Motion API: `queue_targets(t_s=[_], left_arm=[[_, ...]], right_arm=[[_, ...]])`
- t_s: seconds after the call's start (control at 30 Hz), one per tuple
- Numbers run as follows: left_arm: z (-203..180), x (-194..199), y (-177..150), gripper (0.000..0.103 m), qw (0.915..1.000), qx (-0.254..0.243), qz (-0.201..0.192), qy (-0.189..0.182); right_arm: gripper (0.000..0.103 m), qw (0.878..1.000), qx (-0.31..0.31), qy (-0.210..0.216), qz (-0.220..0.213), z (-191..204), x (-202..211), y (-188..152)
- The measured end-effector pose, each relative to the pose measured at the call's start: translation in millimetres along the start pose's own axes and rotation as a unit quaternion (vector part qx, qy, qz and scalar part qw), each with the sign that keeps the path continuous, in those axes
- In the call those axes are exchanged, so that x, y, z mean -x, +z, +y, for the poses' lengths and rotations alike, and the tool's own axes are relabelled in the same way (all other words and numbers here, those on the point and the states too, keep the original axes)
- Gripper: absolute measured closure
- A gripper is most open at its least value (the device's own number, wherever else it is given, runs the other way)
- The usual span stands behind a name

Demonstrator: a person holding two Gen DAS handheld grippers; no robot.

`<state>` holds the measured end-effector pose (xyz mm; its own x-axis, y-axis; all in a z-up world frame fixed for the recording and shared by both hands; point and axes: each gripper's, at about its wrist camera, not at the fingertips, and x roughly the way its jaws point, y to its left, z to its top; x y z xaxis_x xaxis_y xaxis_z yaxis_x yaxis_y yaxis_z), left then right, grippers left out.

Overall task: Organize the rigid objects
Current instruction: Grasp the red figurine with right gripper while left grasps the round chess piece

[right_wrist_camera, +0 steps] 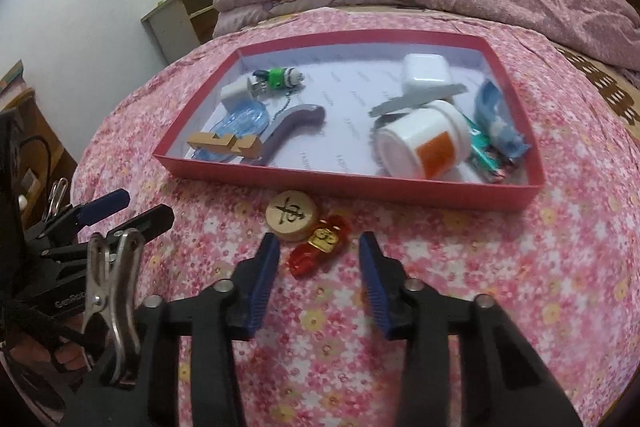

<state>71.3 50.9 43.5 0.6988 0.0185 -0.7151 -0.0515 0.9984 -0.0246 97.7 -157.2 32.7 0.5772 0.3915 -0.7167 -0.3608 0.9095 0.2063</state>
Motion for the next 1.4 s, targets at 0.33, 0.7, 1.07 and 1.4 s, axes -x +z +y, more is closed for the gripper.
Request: queue_targets(t_s=[0.33, 0.7, 1.07, 1.4], left_arm=[[2, -2, -3, 0.022, 1.0000, 0.001, 0.003, -0.006], [-24, -1, -2, 0.022, 0.9994, -0.025, 0.007, -0.025], [-82, -9, 1, 0.022, 0.9944, -0.086, 0.003, -0.062], [-115, -25, 10, 0.043, 0.9916, -0.104, -0.006, -0.077]], right_arm=[[0.081, 1.000, -0.005, -0.003, -0.004, 3, -6, 1], [0.081, 1.000, -0.006, -0.010, -0.013, -6, 15, -4], [0.081, 0.999, -0.038, -0.026, -0.009, -44, 36, -24], [0.081, 0.998, -0.062, -0.024, -0.015, -65, 43, -35]])
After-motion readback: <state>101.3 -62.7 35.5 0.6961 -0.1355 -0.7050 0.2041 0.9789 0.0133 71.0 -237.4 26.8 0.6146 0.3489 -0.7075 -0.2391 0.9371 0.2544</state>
